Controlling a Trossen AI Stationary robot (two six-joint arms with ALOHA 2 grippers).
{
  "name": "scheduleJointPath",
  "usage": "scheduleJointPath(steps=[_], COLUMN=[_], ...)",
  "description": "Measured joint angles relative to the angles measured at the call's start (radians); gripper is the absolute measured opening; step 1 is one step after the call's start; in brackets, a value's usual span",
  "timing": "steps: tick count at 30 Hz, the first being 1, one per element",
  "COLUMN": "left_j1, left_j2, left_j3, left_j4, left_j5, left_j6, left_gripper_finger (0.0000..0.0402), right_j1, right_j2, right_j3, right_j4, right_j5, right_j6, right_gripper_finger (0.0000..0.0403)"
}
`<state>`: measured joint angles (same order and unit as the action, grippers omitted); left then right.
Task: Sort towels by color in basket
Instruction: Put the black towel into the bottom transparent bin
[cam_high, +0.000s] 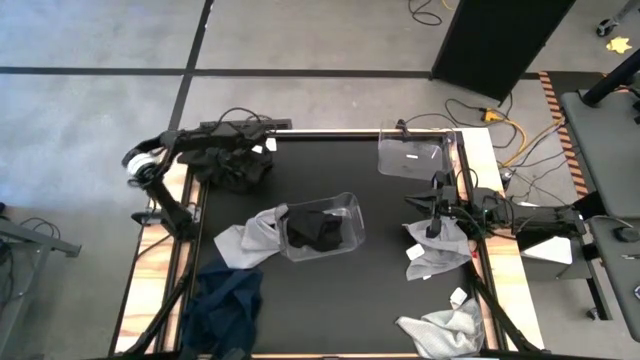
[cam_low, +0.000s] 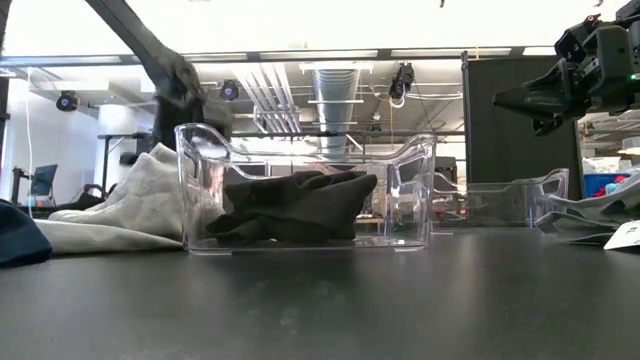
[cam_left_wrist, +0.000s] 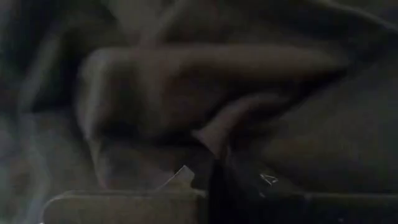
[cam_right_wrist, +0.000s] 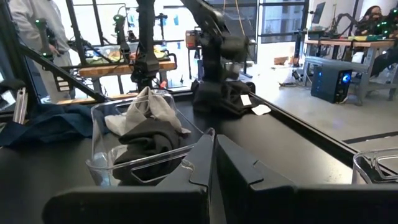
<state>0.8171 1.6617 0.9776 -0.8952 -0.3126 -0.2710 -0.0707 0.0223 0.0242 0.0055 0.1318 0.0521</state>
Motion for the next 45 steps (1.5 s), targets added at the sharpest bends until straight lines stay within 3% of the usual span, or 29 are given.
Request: scheduleJointPath(steps=[5,12,18,22,29,36,40,43,45], left_j1=[-0.064,-0.199,-0.421,-0.582,-0.898,-1.202,-1.279,-1.281,-1.271], left_j2=[-0.194,-0.496,-0.694,-0.755,-0.736,-0.601,-0.495,-0.421,-0.380], left_j3=[0.000,0.005,0.055,0.126,0.275,0.427,0.528,0.604,0.650], left_j4=[-0.039,-0.026,0.021,0.034,0.150,0.215,0.215,0.201,0.171], left_j5=[0.016,0.128,0.143,0.139,0.093,0.073,0.008,-0.003,-0.062], left_j6=[0.006,-0.005,-0.024,-0.064,-0.023,0.126,0.187,0.238,0.273], left_gripper_finger=[0.0002,0.0001,0.0000,0.0000,0.0000,0.0000,0.0000,0.0000,0.0000], right_j1=[0.000,0.000,0.000,0.000,0.000,0.000,0.000,0.000,0.000], right_j2=[0.000,0.000,0.000,0.000,0.000,0.000,0.000,0.000,0.000], right_j3=[0.000,0.000,0.000,0.000,0.000,0.000,0.000,0.000,0.000], right_j4=[0.000,0.000,0.000,0.000,0.000,0.000,0.000,0.000,0.000], right_j5=[0.000,0.000,0.000,0.000,0.000,0.000,0.000,0.000,0.000], right_j6=[0.000,0.000,0.000,0.000,0.000,0.000,0.000,0.000,0.000], right_gripper_finger=[0.0013,0.0013,0.0013,0.0013,0.0013,0.0013,0.0013,0.0013,0.0013])
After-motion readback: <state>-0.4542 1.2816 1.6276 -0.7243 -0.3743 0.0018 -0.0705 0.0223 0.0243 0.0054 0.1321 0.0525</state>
